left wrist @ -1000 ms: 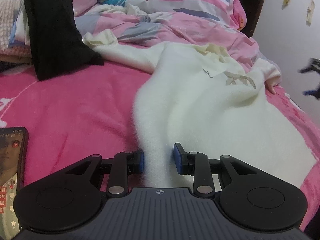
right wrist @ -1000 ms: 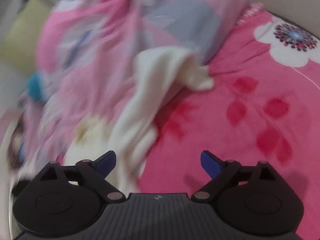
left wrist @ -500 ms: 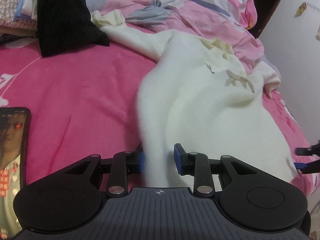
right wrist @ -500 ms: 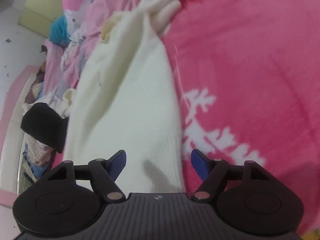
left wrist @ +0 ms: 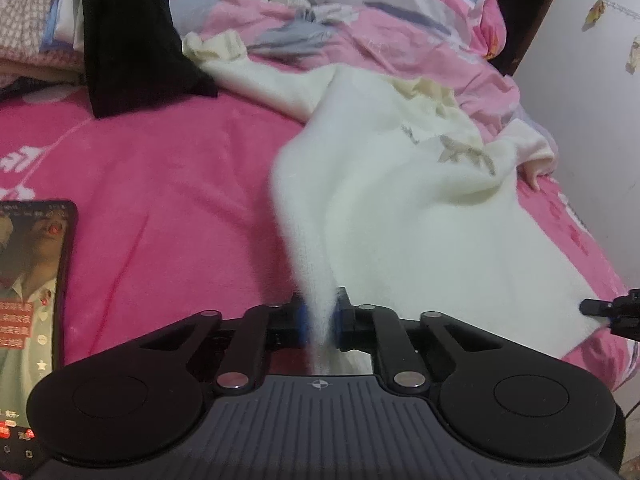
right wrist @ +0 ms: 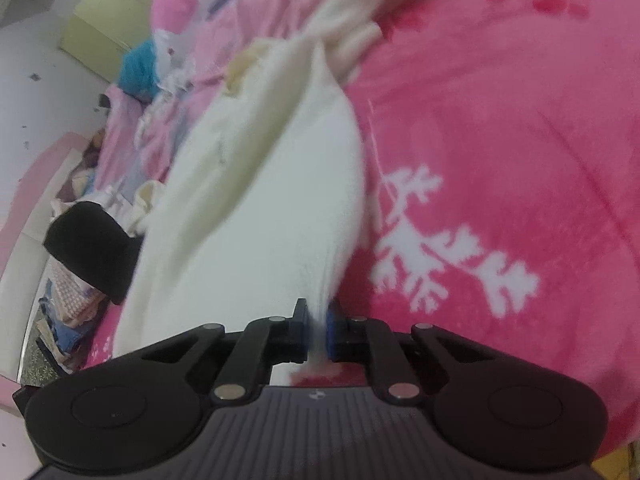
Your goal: Fold clothes
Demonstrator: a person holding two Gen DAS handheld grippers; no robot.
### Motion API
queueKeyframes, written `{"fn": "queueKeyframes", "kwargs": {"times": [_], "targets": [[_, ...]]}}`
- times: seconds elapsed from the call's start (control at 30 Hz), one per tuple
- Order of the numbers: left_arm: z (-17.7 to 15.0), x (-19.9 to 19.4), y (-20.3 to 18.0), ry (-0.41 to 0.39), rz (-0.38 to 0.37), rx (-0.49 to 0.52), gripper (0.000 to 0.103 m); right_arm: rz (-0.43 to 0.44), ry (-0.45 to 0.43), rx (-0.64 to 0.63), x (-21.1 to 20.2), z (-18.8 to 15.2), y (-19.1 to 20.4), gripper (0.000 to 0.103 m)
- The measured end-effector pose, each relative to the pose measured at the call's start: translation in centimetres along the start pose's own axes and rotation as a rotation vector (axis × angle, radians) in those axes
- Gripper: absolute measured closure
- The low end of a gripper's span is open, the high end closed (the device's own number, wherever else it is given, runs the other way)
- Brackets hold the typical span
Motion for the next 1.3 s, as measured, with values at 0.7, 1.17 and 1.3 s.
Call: {"fn": "queueKeyframes", "kwargs": {"times": [0.7, 1.17, 1.3], "targets": [[-0.9, -1.1, 0.5, 0.069, -0.106, -0.056, 0.095, -0.041, -0.069, 0.094, -7.3, -7.0, -2.9, 0.098], [6.3, 1.2, 3.8, 0.016, -0.223, -0.329, 0.048, -0.107, -0.226, -0.055, -8.7, 0.1, -0.1, 0.054], [10.5, 7.1, 4.4, 0.027, -0.224, -0.480, 0.046, 0.000, -0.205, 0.023, -3.9, 5.2, -0.8, 0.040]]}}
Point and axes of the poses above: each gripper's, at about its wrist camera, not at the fingertips, and x roughly the way its jaws point, y to its left, z to its top, the point moved 2 cm from there along x, roughly the way its jaws point, and after that the axes turned 1 degree about -z, right-handed, at the moved point
